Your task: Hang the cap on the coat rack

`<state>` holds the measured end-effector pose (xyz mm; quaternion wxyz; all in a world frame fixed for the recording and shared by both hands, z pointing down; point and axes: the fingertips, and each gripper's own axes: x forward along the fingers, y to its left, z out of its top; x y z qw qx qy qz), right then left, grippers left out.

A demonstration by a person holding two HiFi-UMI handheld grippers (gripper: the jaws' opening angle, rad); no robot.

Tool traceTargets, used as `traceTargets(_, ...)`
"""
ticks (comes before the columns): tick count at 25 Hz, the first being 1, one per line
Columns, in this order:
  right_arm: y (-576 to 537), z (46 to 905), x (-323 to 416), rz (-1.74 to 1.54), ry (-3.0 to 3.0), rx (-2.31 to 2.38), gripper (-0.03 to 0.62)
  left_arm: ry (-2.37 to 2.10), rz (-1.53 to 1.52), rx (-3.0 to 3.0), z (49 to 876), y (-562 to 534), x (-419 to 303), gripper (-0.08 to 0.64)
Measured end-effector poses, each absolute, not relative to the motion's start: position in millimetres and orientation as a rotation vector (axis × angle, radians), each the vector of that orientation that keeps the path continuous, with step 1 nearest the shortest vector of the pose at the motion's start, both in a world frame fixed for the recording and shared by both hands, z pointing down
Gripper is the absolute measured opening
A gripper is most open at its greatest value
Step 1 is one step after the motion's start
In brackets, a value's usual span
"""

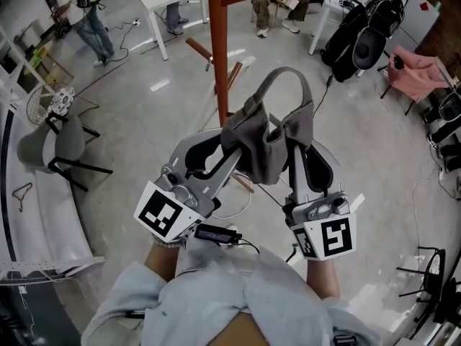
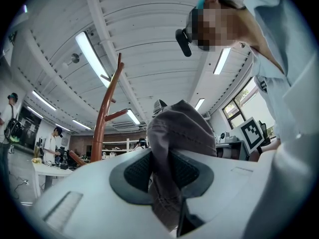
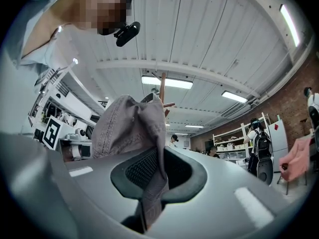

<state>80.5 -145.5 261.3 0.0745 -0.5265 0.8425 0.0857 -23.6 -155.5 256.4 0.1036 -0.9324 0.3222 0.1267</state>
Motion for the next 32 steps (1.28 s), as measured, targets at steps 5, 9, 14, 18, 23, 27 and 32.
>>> traceTargets(5,-170.3,261.1,78.3,0.246,2.531,-1.578,0.043,0.954,0.363,-2.753,256.9,-178.5,-25.4,0.091)
traceTargets(9,-182.1,260.2,76.6,0.241,2.53,-1.575,0.043,0.958,0.317,-2.777,261.2,-188.5,-26.0,0.091)
traceTargets(14,-189.3,258.5,76.4,0.25,2.529,-1.573,0.043,0.953,0.289,-2.795,263.3,-194.7,-24.5,0.091)
traceTargets(18,-195.7,257.8,78.3,0.254,2.536,-1.557,0.043,0.969,0.31,-2.774,259.5,-200.9,-23.9,0.091)
traceTargets(23,-201.3,254.7,84.9,0.244,2.54,-1.53,0.043,0.998,0.383,-2.715,248.1,-204.8,-19.4,0.091)
traceTargets(27,-206.8,255.4,89.5,0.251,2.567,-1.483,0.043,1.046,0.38,-2.708,250.1,-206.0,-14.3,0.091)
traceTargets(32,-213.7,253.5,94.5,0.242,2.597,-1.447,0.043,1.089,0.392,-2.697,248.5,-209.6,-9.2,0.091)
